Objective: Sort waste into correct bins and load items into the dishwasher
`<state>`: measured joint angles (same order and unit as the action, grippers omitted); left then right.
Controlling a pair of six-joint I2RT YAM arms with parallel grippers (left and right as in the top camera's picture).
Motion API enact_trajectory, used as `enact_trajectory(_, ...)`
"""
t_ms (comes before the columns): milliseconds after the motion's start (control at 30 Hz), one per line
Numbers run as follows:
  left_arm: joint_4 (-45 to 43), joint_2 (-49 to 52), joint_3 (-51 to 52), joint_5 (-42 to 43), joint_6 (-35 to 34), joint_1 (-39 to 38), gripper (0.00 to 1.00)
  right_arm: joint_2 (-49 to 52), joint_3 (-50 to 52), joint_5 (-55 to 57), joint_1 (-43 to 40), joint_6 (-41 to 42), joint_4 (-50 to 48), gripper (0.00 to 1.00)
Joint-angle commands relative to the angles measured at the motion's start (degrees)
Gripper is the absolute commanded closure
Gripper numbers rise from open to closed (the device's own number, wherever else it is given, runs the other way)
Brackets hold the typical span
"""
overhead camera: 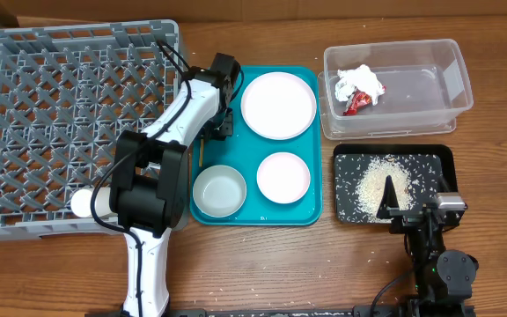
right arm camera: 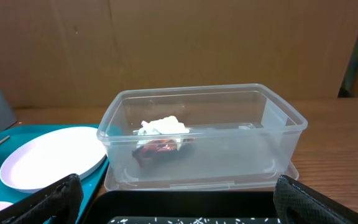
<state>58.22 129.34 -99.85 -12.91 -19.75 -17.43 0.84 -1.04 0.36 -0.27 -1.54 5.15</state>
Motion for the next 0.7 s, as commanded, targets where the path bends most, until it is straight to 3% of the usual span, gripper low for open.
enact_trajectory(0, -0.11, 2.16, 0.37, 4.92, 0.04, -0.17, 0.78, -0.61, 0.57, 0.00, 0.24, -0.20, -0.37, 0.00)
enact_trajectory(67, 0.02, 1.81, -0.02, 11.26, 3.58, -0.17, 0.95, -0.61, 0.57, 0.00, 0.24, -0.20, -0.37, 0.00)
enact_trajectory(200, 2.38, -0.74, -1.57, 13.84, 4.96, -0.04, 0.96, -0.61, 0.57, 0.00, 0.24, -0.22, -0.37, 0.00)
enact_trajectory(400, 4.83, -14.93, -2.67, 13.60, 4.79, 1.38, 0.96, -0.61, 0.57, 0.00, 0.24, -0.22, -0.37, 0.00)
enact_trajectory(567, 10.16, -25.92, -2.64, 5.35, 4.44, 3.72, 0.96, -0.61, 0.57, 0.00, 0.24, -0.22, -0.37, 0.00)
enact_trajectory(667, 12.68, -27.21, -2.62, 1.73, 4.35, 5.68, 0.96, -0.61, 0.57, 0.00, 0.24, -0.22, -0.37, 0.00)
